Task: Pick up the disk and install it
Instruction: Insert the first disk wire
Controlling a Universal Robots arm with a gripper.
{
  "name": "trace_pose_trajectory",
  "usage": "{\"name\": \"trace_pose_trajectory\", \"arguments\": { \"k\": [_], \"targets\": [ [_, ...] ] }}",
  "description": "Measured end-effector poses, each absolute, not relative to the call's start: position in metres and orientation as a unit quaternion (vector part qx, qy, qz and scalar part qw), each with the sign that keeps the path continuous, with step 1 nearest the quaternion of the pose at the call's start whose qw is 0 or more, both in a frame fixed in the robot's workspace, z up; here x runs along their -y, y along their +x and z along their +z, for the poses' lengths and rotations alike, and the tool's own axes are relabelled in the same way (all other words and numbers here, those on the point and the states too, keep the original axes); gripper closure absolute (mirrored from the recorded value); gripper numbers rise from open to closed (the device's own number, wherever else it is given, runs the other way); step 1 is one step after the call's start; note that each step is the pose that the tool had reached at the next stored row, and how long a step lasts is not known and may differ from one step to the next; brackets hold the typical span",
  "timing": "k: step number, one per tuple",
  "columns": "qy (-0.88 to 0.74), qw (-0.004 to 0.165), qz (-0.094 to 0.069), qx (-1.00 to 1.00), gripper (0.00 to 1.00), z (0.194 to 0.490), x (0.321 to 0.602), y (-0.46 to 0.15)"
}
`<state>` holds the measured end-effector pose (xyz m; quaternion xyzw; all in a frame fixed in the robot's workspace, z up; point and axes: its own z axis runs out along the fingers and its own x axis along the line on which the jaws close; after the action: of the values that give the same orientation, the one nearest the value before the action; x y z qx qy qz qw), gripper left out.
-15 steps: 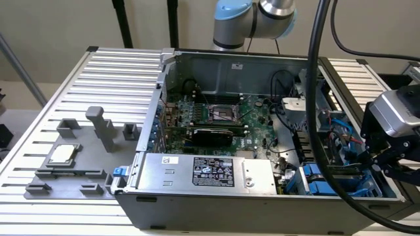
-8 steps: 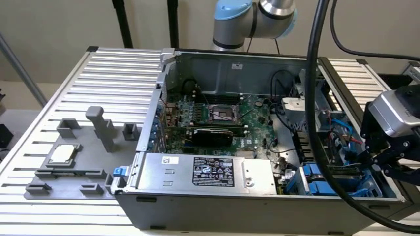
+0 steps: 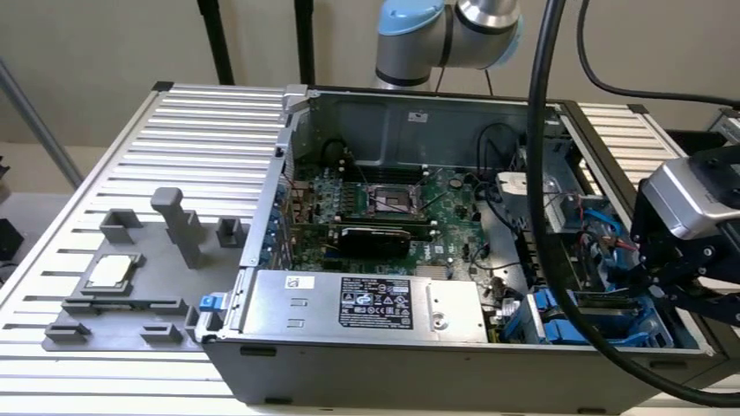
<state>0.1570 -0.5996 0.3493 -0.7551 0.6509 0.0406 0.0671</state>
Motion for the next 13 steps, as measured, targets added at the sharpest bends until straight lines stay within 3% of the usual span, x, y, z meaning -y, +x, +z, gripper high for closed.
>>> {"name": "trace_pose_trajectory", "arguments": {
  "k": [13],
  "targets": [
    [-0.747, 0.063, 0.045, -0.661, 1.00, 0.349, 0.599, 0.139]
  ]
}}
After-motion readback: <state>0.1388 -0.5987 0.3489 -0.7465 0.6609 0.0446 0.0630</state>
